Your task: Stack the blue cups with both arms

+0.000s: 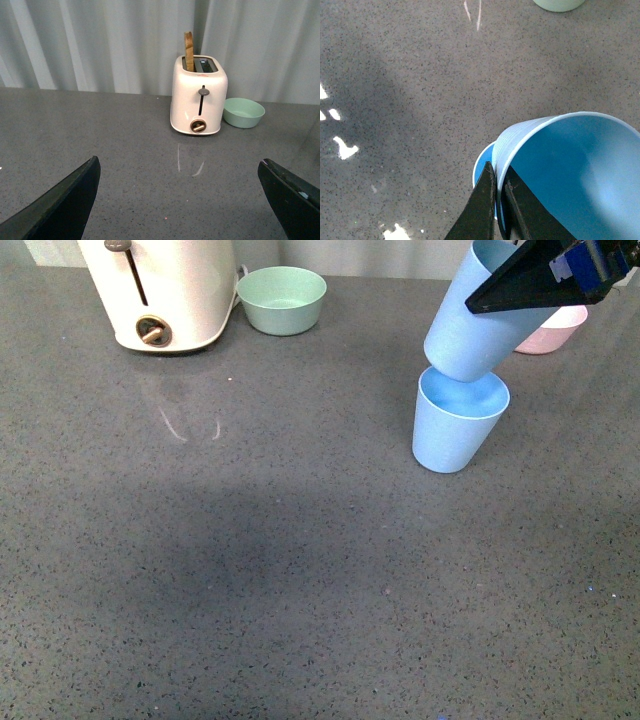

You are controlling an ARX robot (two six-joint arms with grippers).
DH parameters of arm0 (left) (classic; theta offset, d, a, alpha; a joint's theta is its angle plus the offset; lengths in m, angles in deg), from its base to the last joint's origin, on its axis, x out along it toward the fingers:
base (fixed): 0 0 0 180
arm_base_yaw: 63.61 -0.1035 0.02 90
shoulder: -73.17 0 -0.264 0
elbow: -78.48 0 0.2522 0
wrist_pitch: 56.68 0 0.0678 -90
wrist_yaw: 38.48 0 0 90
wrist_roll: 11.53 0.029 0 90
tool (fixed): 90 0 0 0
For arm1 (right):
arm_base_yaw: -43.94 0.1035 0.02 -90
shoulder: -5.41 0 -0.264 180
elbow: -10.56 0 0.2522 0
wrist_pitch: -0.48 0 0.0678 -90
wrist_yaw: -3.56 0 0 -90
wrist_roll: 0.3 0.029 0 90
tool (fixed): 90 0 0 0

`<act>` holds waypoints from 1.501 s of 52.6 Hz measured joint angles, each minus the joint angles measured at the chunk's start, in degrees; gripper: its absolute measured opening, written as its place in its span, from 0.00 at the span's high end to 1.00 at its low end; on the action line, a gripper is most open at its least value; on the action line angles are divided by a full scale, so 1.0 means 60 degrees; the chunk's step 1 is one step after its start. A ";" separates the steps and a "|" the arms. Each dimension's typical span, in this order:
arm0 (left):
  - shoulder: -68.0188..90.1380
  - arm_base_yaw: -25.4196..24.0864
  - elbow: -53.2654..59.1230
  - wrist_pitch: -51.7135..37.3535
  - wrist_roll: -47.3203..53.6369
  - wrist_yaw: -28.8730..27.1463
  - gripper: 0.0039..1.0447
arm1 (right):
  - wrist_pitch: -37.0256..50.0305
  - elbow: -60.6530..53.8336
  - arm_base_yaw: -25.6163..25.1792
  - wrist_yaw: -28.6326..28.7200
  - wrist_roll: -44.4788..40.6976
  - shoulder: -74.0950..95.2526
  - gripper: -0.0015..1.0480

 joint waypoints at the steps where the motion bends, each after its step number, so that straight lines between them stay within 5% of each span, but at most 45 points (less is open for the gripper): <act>1: 0.0000 0.0000 0.0000 0.0000 0.0000 0.0000 0.08 | -0.0047 0.0000 0.0000 -0.0025 0.0000 0.0000 0.98; 49: 0.0000 0.0000 0.0000 0.0000 0.0000 0.0000 0.08 | -0.0215 -0.0073 0.0102 -0.0379 -0.0127 0.0393 0.98; 74: 0.0000 0.0000 0.0000 0.0000 0.0004 0.0000 0.08 | 0.1661 -0.1013 -0.0521 -0.0047 0.1053 -0.0896 0.10; 79: 0.0000 0.0000 0.0000 0.0000 0.0000 0.0000 0.08 | 0.2681 -0.1778 -0.1024 -0.0306 0.1625 -0.1967 0.09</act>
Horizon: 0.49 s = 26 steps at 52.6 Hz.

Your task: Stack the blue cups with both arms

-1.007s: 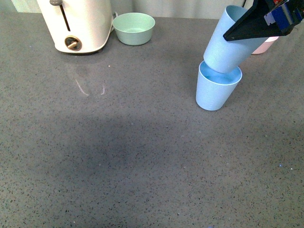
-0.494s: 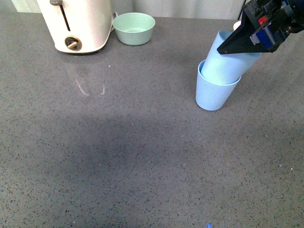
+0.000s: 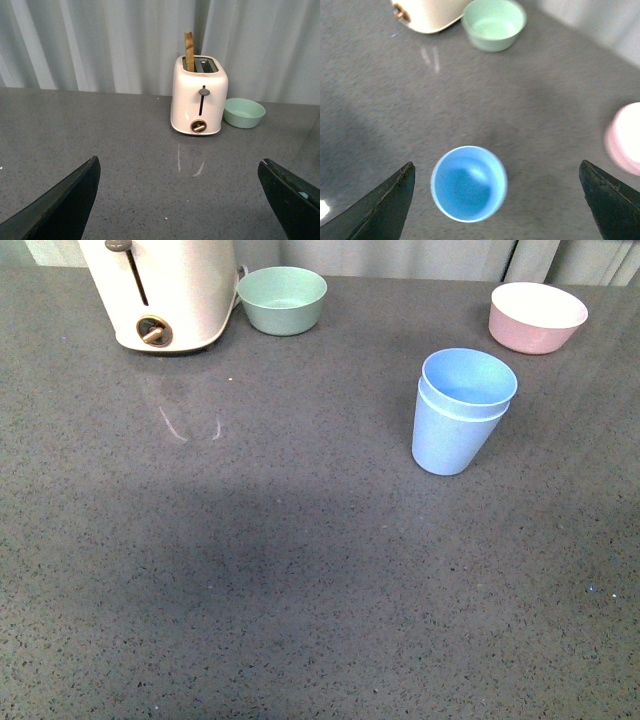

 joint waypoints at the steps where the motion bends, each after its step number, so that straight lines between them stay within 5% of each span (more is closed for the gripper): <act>1: 0.0000 0.0000 0.0000 0.0000 0.0000 0.0000 0.08 | 0.0113 -0.0095 -0.0058 -0.0033 0.0073 -0.0124 0.09; 17: 0.0000 0.0000 0.0000 0.0000 0.0000 0.0000 0.08 | 0.2055 -0.2798 -0.1180 -0.1512 0.1213 -0.3133 0.09; 26: 0.0000 0.0000 0.0000 0.0000 0.0004 0.0000 0.08 | 0.6295 -0.5027 -0.1082 -0.4007 0.3184 -0.3807 0.36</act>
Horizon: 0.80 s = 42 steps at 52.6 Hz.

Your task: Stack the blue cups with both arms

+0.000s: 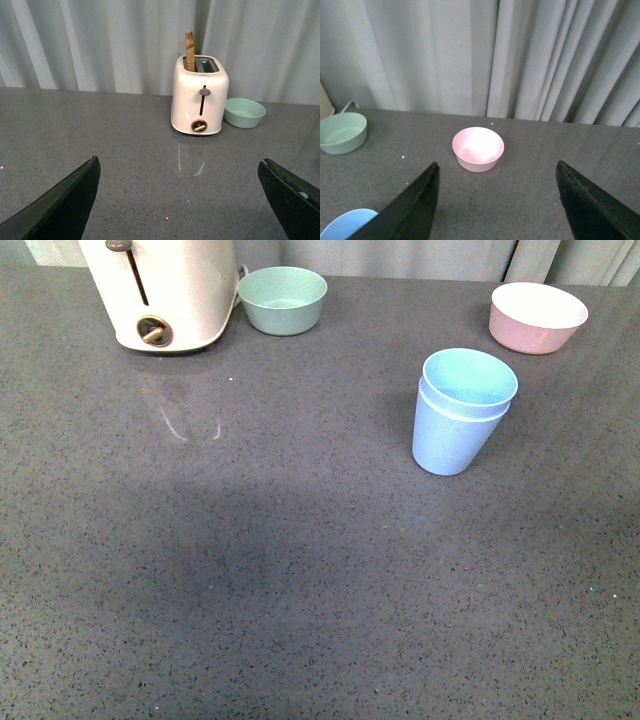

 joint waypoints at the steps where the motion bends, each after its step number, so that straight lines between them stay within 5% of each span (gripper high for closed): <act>1: 0.0000 0.0000 0.0000 0.0000 0.0000 -0.0004 0.08 | 0.0240 -0.0324 0.0000 -0.0011 0.0117 -0.0157 0.41; 15: 0.0000 0.0000 0.0000 0.0000 -0.0004 0.0000 0.08 | 0.0790 -0.2648 0.0007 -0.0033 0.0521 -0.1891 0.98; 42: 0.0000 0.0000 0.0000 0.0000 0.0000 0.0000 0.08 | -0.0215 -0.4280 0.0007 -0.0036 0.0557 -0.4532 0.98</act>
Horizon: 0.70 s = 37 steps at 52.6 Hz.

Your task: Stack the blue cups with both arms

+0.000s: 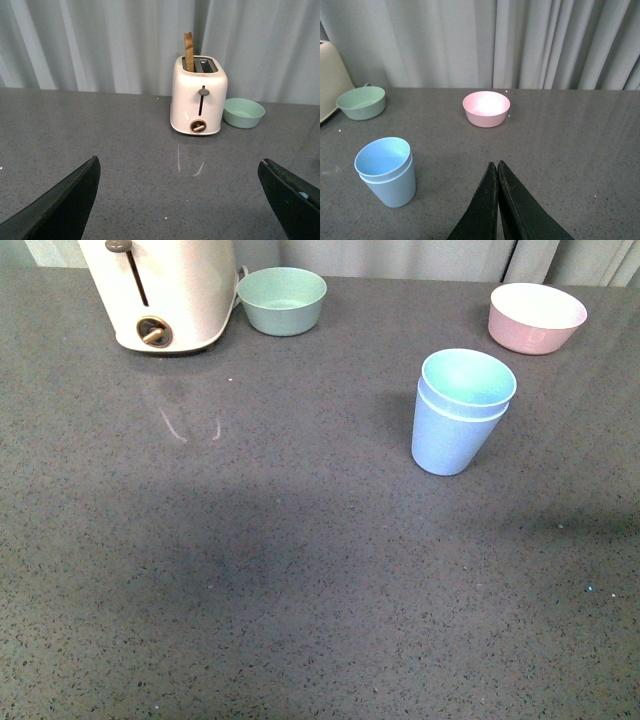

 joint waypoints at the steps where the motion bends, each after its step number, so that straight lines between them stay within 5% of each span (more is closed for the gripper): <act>1: 0.0000 0.0000 0.0000 0.0000 0.0000 0.0000 0.08 | -0.0098 -0.0047 0.0000 0.0000 0.0000 -0.0153 0.98; 37: 0.0000 0.0000 0.0000 0.0007 0.0000 0.0000 0.08 | -0.2386 -0.0499 0.0000 -0.0004 0.0004 -0.3220 0.98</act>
